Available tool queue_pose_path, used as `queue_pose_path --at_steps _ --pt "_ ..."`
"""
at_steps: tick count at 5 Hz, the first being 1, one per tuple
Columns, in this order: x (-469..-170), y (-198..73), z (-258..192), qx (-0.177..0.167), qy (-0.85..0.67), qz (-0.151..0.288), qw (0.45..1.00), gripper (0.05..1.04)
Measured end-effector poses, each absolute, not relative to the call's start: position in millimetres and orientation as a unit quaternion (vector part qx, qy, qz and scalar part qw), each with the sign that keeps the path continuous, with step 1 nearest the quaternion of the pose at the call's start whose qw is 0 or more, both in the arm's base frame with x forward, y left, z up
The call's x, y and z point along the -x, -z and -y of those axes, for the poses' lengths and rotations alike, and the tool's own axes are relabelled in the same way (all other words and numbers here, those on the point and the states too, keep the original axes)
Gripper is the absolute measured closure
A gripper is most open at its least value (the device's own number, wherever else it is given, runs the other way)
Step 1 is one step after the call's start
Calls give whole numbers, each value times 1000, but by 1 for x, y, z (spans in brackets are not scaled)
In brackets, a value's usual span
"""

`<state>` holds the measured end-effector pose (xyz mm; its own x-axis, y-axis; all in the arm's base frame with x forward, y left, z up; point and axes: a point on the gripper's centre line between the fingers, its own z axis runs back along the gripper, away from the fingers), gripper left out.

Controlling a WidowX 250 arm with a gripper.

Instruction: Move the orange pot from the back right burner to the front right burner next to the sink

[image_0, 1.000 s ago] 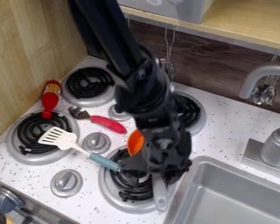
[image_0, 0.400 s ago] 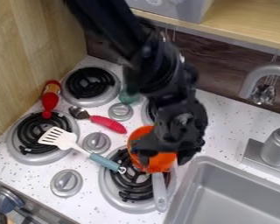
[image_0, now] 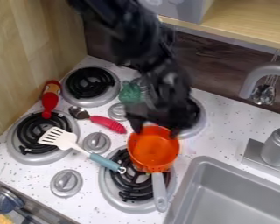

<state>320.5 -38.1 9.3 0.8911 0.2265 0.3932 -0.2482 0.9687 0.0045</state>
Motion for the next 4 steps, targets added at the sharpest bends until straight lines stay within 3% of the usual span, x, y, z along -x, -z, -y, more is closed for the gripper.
queue_pose_path --at_steps 2,3,4 --pt "-335 -4 1 -26 -59 223 973 87" --pt "-332 -4 -15 -54 -54 214 974 87" --pt "-337 -8 -50 -53 -28 214 975 87"
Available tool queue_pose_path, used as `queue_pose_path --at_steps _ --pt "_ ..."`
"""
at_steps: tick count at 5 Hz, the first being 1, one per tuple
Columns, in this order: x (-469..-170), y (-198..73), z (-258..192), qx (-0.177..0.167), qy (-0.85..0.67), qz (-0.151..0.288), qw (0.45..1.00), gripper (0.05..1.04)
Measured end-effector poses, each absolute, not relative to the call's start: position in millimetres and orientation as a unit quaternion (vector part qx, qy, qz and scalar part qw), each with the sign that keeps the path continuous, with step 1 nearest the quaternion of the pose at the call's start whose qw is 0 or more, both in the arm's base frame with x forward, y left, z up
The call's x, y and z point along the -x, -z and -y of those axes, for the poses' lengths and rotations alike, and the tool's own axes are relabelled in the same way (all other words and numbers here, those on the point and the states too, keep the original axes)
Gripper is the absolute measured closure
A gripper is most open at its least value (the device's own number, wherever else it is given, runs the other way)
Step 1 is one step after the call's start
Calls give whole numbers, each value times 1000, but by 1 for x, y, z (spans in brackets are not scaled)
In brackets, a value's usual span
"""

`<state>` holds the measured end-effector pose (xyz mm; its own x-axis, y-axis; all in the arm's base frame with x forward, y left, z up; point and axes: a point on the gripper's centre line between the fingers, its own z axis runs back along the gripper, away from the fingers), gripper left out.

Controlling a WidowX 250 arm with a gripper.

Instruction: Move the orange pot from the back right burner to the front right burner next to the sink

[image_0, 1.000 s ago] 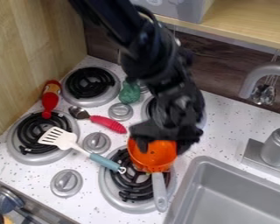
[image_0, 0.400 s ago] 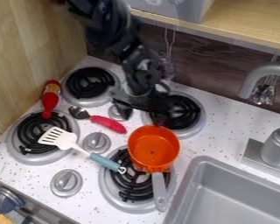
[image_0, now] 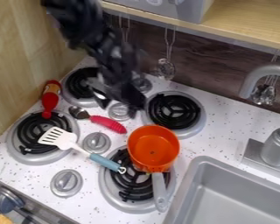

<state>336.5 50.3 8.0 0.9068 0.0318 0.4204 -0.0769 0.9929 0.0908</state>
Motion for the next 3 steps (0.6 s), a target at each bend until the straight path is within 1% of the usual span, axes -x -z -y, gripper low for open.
queue_pose_path --at_steps 1,2,3 --pt "-353 -10 -66 -45 -47 185 981 87" --pt "-359 -7 -84 -38 -55 184 981 87" --pt "-373 -7 -92 -37 -29 192 980 87"
